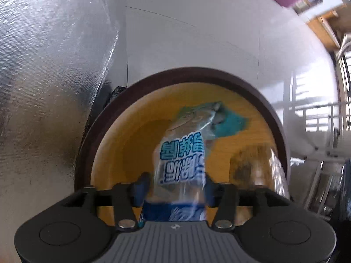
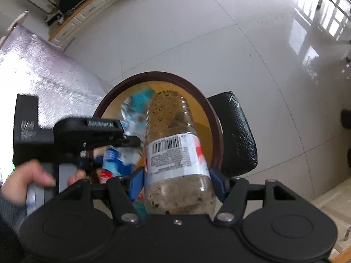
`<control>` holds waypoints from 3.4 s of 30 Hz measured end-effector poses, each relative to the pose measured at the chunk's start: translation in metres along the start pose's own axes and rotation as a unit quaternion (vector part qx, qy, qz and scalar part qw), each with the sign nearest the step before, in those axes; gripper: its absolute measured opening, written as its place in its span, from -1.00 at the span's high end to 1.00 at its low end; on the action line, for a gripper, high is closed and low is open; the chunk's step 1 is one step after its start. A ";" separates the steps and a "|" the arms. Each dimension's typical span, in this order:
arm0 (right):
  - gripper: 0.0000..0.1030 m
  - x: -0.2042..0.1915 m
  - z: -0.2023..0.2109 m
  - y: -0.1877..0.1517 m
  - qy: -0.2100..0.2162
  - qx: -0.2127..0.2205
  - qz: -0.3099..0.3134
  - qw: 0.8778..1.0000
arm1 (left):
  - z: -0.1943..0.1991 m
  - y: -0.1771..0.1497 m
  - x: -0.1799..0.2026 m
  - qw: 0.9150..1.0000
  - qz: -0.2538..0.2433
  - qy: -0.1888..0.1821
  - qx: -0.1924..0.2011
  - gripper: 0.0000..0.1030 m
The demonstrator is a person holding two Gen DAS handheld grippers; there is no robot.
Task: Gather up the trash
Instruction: 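Carry both items over the yellow wastebasket and open both tools to drop them, then raise both open tools away from the wastebasket back toward the table, then grasp the white plastic bag with the left tool while the right tool grasps white tissue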
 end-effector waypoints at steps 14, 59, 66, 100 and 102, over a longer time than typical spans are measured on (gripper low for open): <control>-0.52 0.008 -0.047 0.025 -0.003 -0.042 -0.063 0.997 | 0.013 -0.028 0.000 0.996 -0.085 0.010 0.015 -0.27; -1.00 0.006 0.157 -0.073 -0.039 0.162 0.112 0.980 | 0.205 -0.150 -0.028 0.970 -0.170 0.002 0.177 -1.00; -1.00 0.015 0.186 -0.098 -0.047 0.192 0.125 0.972 | 0.236 -0.181 -0.026 0.959 -0.189 -0.012 0.212 -1.00; -1.00 -0.122 0.283 -0.210 0.036 0.326 0.226 0.917 | 0.414 -0.263 -0.177 0.899 -0.153 -0.024 0.411 -1.00; -1.00 -0.138 0.279 -0.210 0.049 0.329 0.238 0.913 | 0.421 -0.259 -0.192 0.895 -0.143 -0.016 0.422 -1.00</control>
Point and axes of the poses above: each gripper's, at about its wrist camera, not at the fingertips, and z roughly against the way its jaws point, x to its right, y to its top, the point moved 1 cm from there along -z, roughly the way its jaws point, and after that the axes turned 3 degrees about x, right-handed, at the moved point
